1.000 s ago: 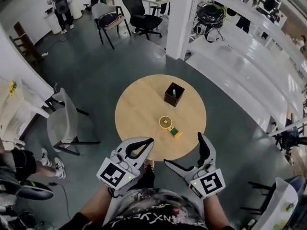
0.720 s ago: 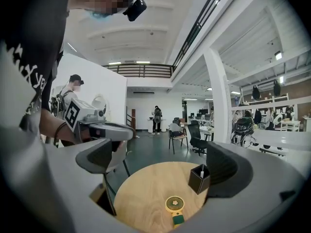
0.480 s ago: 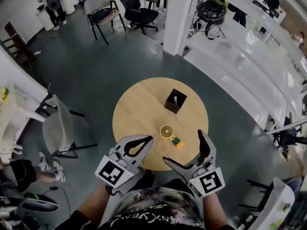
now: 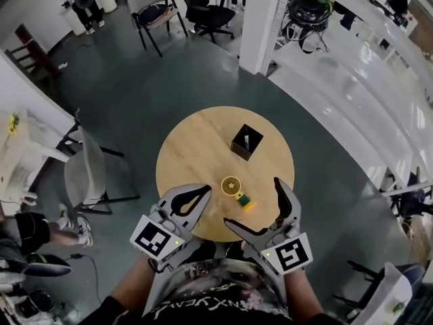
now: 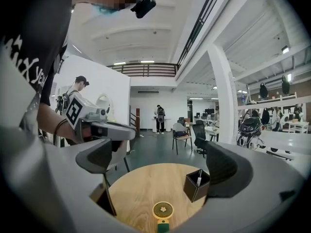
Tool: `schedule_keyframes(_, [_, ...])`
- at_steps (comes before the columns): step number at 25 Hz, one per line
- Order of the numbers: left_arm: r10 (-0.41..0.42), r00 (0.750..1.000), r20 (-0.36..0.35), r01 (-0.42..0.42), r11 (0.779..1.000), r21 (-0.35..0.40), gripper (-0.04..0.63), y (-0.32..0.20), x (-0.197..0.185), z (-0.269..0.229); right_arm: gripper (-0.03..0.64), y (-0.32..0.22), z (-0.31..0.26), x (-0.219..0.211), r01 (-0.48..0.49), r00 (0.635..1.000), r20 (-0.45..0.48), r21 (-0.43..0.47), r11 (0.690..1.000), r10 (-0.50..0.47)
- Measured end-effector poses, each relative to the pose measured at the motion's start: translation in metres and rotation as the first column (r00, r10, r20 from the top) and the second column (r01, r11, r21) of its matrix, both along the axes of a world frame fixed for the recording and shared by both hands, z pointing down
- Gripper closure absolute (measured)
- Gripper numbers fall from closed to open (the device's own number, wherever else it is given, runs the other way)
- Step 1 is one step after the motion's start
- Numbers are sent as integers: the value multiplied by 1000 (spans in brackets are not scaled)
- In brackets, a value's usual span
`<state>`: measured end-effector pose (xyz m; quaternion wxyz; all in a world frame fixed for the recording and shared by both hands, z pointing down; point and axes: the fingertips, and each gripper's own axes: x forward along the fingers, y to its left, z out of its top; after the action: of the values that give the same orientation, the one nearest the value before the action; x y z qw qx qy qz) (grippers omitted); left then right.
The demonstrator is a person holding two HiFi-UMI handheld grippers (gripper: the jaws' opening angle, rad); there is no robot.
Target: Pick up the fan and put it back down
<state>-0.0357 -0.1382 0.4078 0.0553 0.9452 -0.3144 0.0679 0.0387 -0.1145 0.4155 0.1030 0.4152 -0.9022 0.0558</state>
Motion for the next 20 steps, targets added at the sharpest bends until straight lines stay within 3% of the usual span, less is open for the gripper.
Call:
schedule_keyframes(3, [-19, 999, 32, 18, 1000, 9, 578, 0, 6, -4, 31, -2, 1, 4, 18, 1000, 16, 5, 1000, -18])
schedule_keyframes(8, [-27, 1000, 3, 27, 999, 32, 578, 2, 14, -7, 31, -11, -5, 5, 32, 999, 27, 68, 997, -33])
schedule_keyframes(20, [-54, 999, 5, 54, 998, 34, 578, -6, 14, -12, 31, -25, 13, 4, 65, 998, -21, 23, 998, -65])
